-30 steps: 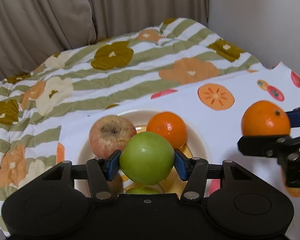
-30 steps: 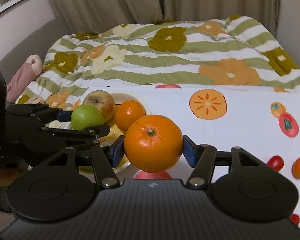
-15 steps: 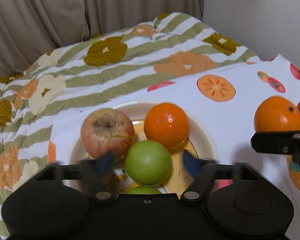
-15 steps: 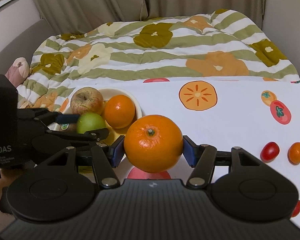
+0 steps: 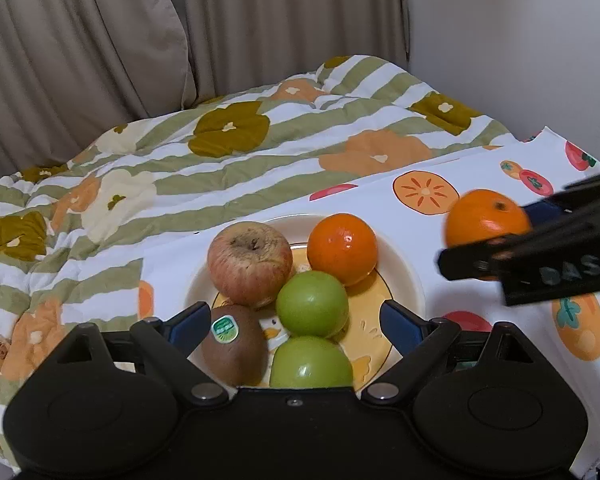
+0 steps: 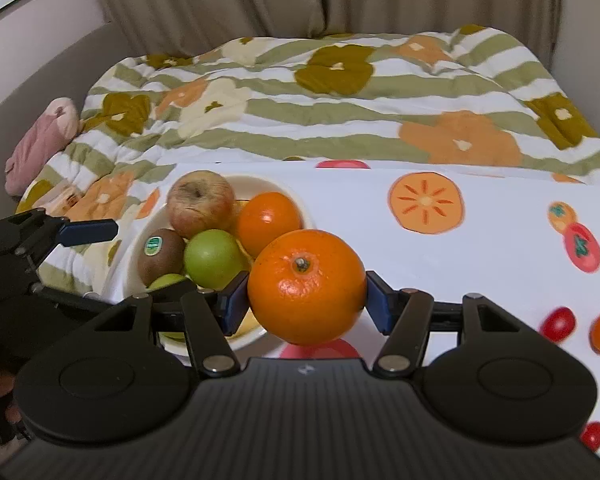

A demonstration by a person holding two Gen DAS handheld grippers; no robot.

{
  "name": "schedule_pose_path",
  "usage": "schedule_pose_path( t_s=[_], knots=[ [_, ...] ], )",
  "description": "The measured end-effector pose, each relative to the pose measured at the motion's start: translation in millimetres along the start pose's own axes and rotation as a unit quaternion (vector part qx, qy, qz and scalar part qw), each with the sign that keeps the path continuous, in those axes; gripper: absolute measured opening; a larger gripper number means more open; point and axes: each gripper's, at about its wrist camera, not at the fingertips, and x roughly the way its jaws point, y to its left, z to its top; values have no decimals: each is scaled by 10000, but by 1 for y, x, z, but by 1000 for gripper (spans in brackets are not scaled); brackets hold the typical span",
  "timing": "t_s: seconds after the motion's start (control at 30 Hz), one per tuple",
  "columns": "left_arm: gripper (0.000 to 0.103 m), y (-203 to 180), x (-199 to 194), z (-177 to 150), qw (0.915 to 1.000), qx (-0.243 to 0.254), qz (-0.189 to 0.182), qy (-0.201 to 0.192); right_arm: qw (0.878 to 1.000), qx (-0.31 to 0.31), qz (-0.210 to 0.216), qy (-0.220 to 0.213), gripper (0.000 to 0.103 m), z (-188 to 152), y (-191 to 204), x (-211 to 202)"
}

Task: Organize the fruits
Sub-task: 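Carry the green apple onto the plate with the left tool while the right tool carries the orange there, then open both tools over the plate and withdraw toward the loose fruits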

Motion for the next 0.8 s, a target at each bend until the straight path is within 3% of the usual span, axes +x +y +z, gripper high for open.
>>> schedule_pose_path(
  t_s=[0.43, 0.67, 0.77, 0.8],
  knots=[
    [97, 10, -15, -26, 9999, -98, 5, 19, 9983, -345, 281, 375, 75, -2, 38, 47],
    [97, 13, -17, -34, 9999, -158, 2, 29, 9986, -315, 276, 321, 77, -3, 45, 53],
    [97, 13, -19, -37, 9999, -143, -8, 30, 9988, -324, 322, 194, 103, -1, 47, 50],
    [97, 12, -19, -39, 9999, -138, -15, 32, 9989, -339, 312, 114, 103, -2, 48, 48]
  ],
)
